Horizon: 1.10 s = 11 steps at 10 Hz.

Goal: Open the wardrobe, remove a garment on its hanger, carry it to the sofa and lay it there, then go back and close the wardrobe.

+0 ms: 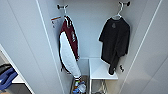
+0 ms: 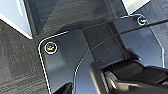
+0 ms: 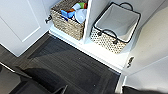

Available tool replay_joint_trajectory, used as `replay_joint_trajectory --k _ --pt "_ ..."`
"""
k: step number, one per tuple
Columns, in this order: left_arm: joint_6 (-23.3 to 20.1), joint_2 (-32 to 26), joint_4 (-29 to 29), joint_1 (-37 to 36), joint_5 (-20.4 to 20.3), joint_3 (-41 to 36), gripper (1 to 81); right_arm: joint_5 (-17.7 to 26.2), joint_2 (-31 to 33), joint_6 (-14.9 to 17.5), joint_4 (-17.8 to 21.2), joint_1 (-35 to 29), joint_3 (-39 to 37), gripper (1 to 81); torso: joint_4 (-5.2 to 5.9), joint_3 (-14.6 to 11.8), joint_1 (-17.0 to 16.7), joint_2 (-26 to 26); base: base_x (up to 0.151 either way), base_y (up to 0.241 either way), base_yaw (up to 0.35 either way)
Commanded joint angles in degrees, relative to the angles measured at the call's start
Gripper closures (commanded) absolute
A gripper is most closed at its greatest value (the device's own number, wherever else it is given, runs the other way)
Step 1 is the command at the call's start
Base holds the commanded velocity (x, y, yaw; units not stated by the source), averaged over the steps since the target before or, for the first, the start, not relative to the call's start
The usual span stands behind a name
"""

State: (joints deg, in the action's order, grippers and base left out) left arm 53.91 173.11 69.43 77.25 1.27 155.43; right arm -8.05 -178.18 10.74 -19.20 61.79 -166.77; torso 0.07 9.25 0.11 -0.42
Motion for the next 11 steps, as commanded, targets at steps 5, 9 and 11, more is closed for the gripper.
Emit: replay_joint_trajectory --k 5,9,11 --pt "0.2 1.5 -4.4 -2.0 -4.8 -0.1 1.0 12.1 10.4 -23.8 2.1 4.0 15.1 1.0 0.00 0.0 0.0 0.0 0.000 0.000 0.000" --pt "0.2 1.4 -4.7 -0.2 -4.7 0.0 1.0 11.4 9.7 -24.1 3.0 11.6 14.1 1.0 0.00 0.0 0.0 0.0 0.000 0.000 0.000" --pt "0.3 1.5 -4.7 0.3 -4.2 0.0 1.0 11.2 9.3 -24.1 3.0 13.9 13.3 1.0 0.00 0.0 0.0 0.0 0.000 0.000 0.000"
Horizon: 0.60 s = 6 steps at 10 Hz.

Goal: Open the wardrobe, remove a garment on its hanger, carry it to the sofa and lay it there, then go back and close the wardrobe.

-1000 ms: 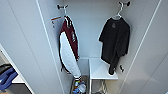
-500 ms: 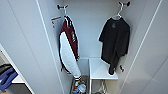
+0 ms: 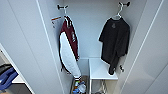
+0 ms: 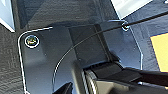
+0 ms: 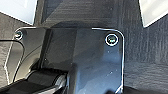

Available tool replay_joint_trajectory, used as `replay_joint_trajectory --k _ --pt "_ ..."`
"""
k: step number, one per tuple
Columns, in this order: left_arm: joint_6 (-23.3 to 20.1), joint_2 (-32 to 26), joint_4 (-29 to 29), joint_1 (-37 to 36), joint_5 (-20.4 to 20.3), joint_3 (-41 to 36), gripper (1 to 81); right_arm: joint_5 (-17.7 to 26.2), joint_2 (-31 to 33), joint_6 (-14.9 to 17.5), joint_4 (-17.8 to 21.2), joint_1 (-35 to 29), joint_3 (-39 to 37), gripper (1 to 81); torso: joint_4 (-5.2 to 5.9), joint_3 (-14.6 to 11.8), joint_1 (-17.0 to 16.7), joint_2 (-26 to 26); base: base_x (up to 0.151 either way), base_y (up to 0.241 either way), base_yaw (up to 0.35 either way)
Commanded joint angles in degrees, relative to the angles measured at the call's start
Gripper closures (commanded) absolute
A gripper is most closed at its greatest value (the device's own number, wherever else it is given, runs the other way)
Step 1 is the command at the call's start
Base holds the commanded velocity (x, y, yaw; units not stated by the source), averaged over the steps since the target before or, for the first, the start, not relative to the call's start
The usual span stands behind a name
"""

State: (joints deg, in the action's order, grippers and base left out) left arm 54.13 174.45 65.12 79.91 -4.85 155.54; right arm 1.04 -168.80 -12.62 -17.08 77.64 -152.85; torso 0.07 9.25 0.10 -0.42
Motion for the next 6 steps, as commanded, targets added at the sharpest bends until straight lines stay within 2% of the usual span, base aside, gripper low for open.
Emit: replay_joint_trajectory --k 1,6 --pt "0.1 0.3 -0.4 -1.7 2.0 -0.1 1.0 2.1 -0.5 -0.7 0.9 -1.0 -0.7 1.0 0.00 0.0 0.0 0.0 0.000 0.000 0.000" --pt "0.0 -0.3 -0.3 1.0 2.1 -0.1 1.0 2.2 -3.0 -0.7 1.9 2.2 -0.6 1.0 0.00 0.0 0.0 0.0 0.000 0.000 0.000"
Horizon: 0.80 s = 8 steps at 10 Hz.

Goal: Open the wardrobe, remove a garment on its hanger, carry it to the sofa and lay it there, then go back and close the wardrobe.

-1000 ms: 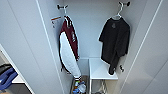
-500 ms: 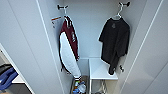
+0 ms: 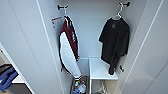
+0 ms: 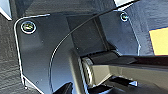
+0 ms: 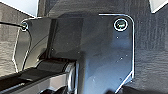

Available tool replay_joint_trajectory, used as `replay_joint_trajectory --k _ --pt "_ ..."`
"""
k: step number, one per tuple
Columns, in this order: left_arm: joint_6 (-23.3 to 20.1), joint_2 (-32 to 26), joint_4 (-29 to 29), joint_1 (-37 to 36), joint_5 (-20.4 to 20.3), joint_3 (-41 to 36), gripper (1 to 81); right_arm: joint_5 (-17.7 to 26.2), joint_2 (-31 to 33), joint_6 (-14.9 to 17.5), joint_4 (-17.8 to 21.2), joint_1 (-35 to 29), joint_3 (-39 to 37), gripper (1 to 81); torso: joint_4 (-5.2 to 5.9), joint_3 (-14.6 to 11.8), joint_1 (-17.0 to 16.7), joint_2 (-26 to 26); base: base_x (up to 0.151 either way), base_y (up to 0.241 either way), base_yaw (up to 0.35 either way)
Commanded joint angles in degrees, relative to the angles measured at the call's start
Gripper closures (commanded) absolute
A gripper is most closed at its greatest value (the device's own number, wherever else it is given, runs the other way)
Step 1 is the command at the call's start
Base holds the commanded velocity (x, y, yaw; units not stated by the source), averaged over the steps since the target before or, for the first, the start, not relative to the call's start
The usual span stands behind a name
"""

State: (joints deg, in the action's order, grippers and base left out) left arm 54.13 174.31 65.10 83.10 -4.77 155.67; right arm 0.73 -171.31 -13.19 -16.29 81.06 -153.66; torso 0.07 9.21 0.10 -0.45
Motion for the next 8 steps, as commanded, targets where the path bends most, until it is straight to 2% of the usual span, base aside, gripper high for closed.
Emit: replay_joint_trajectory --k 1,5,6,7,8 --pt "0.0 -0.3 -0.2 -2.1 2.0 -0.2 1.0 2.3 -0.7 -0.2 2.1 -0.8 0.1 1.0 0.00 0.0 0.0 0.0 0.000 0.000 0.000" --pt "0.0 -0.4 -0.3 -2.1 2.1 -0.2 1.0 2.3 -2.5 -0.3 2.2 0.3 -0.4 1.0 0.00 0.0 0.0 0.0 0.000 0.000 0.000" --pt "0.0 -0.3 -0.3 -2.1 2.1 -0.2 1.0 2.3 -2.6 -0.3 2.2 0.3 -0.4 1.0 0.00 -3.3 0.0 0.0 0.000 0.000 0.000" --pt "0.0 -0.4 -0.3 -2.1 2.1 -0.2 1.0 2.3 -2.5 -0.3 2.2 0.3 -0.4 1.0 0.00 -5.4 0.0 0.0 0.000 0.000 0.000" --pt "0.0 -0.4 -0.2 -2.1 2.1 -0.2 1.0 2.3 -2.5 -0.3 2.2 0.3 -0.4 1.0 0.00 -6.2 0.0 0.0 0.000 0.000 0.000"
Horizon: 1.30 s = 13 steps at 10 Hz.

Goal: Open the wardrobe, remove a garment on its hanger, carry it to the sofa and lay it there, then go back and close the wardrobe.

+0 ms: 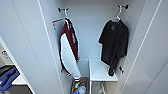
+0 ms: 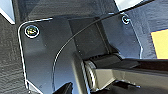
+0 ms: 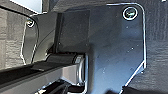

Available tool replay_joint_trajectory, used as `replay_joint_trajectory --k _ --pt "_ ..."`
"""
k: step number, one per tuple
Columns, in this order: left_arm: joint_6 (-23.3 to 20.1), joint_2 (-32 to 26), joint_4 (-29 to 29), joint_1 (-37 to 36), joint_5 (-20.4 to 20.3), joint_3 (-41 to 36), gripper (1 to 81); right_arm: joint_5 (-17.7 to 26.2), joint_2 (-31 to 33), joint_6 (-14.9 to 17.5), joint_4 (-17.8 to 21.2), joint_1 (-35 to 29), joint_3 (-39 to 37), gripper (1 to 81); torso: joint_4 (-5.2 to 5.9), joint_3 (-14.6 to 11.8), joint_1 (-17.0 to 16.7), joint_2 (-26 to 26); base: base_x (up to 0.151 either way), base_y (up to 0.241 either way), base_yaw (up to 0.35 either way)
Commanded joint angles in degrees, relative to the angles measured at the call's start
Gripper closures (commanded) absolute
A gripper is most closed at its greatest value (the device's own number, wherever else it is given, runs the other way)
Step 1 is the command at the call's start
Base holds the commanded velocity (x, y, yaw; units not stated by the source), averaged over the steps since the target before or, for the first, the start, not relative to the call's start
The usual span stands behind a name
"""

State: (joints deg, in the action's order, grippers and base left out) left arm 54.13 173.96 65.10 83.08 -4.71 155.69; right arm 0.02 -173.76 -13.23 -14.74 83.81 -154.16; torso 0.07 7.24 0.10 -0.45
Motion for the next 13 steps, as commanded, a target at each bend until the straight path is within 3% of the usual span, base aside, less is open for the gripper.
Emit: replay_joint_trajectory --k 1,5,6,8,13 --pt "0.0 -0.1 -0.2 -2.1 2.1 -0.2 1.0 3.0 0.0 -0.2 0.9 -2.5 0.1 1.0 0.00 -5.4 0.0 0.0 0.000 0.000 0.000" --pt "-0.1 0.1 -0.2 -2.1 3.3 -0.2 1.0 3.0 -0.3 -0.1 1.0 -2.6 0.0 1.0 0.00 -10.5 -0.1 -0.1 0.000 0.000 0.000" --pt "-0.2 0.1 -0.2 -2.1 3.4 -0.2 1.0 3.1 -0.6 -0.1 1.0 -2.6 0.0 1.0 0.00 -8.8 -0.1 -0.1 0.000 0.000 0.000" --pt "-0.8 0.2 0.6 -1.6 3.4 -0.2 1.0 3.5 -1.3 0.0 1.0 -2.5 0.1 1.0 0.00 -10.0 -0.1 -0.2 0.000 0.000 0.000" --pt "-1.6 -0.3 0.9 -1.6 3.4 -0.2 1.0 3.5 -1.8 0.0 1.0 -2.5 0.0 1.0 0.00 -9.9 -0.1 -0.2 0.000 0.000 0.000"
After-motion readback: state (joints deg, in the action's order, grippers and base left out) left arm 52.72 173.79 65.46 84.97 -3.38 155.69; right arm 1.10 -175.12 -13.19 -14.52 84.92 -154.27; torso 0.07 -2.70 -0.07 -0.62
